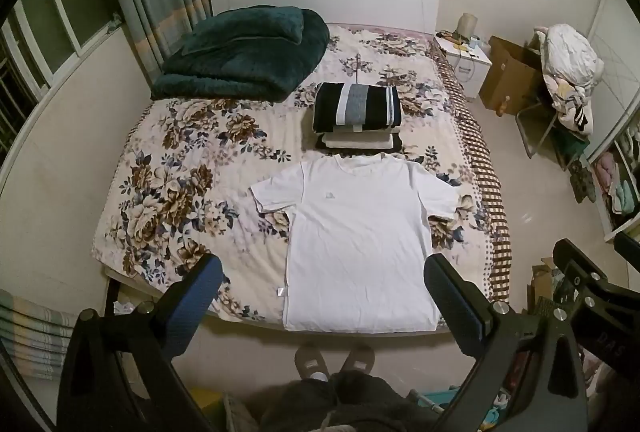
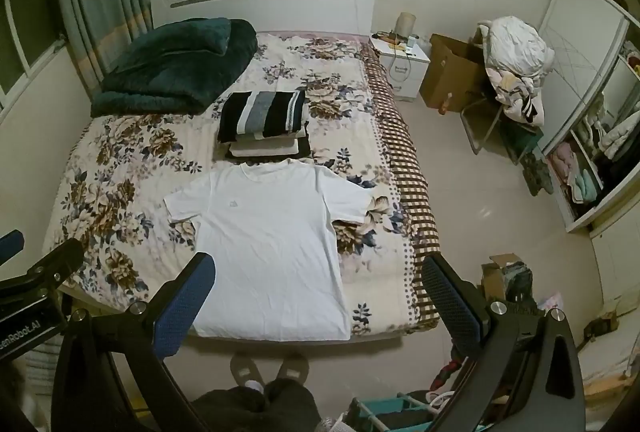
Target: Fold small clothes
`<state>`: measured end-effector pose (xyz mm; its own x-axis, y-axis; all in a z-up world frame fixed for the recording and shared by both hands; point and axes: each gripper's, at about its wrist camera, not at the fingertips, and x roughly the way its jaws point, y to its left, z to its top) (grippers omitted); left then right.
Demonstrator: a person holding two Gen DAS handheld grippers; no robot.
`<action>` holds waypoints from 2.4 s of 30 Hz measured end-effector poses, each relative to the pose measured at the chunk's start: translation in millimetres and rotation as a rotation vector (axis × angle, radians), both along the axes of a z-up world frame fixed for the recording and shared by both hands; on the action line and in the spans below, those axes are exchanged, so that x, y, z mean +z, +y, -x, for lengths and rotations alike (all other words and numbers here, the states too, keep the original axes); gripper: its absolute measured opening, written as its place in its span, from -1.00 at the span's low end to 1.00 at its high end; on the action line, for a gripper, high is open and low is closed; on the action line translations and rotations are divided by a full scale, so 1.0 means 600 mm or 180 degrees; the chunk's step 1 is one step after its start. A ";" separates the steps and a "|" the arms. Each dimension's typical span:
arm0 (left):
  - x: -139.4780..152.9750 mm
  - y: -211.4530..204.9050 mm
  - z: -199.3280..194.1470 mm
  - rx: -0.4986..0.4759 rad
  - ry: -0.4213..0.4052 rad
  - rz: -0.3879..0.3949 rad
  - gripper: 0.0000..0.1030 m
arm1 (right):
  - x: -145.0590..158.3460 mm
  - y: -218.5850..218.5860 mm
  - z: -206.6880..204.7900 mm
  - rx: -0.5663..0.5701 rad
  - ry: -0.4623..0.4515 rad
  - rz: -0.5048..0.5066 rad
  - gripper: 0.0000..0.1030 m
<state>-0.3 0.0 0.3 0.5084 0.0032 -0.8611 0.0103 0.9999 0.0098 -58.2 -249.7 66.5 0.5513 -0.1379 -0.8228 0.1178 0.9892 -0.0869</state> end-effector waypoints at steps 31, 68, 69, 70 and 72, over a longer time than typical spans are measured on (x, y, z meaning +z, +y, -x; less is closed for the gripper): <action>0.000 0.001 0.001 0.0008 -0.0035 0.0013 1.00 | 0.011 0.003 -0.001 -0.0001 -0.0040 -0.0003 1.00; 0.022 -0.012 -0.028 0.0001 -0.0072 0.0028 1.00 | 0.016 0.002 -0.002 0.0000 -0.0069 -0.0012 1.00; 0.023 -0.013 -0.031 -0.0001 -0.0071 0.0027 1.00 | 0.016 0.002 -0.003 0.0002 -0.0068 -0.0014 1.00; 0.022 -0.012 -0.028 0.0001 -0.0071 0.0028 1.00 | 0.015 0.002 -0.002 0.0000 -0.0070 -0.0013 1.00; 0.024 -0.013 -0.031 0.0002 -0.0071 0.0033 1.00 | 0.016 0.003 -0.004 0.0001 -0.0068 -0.0016 1.00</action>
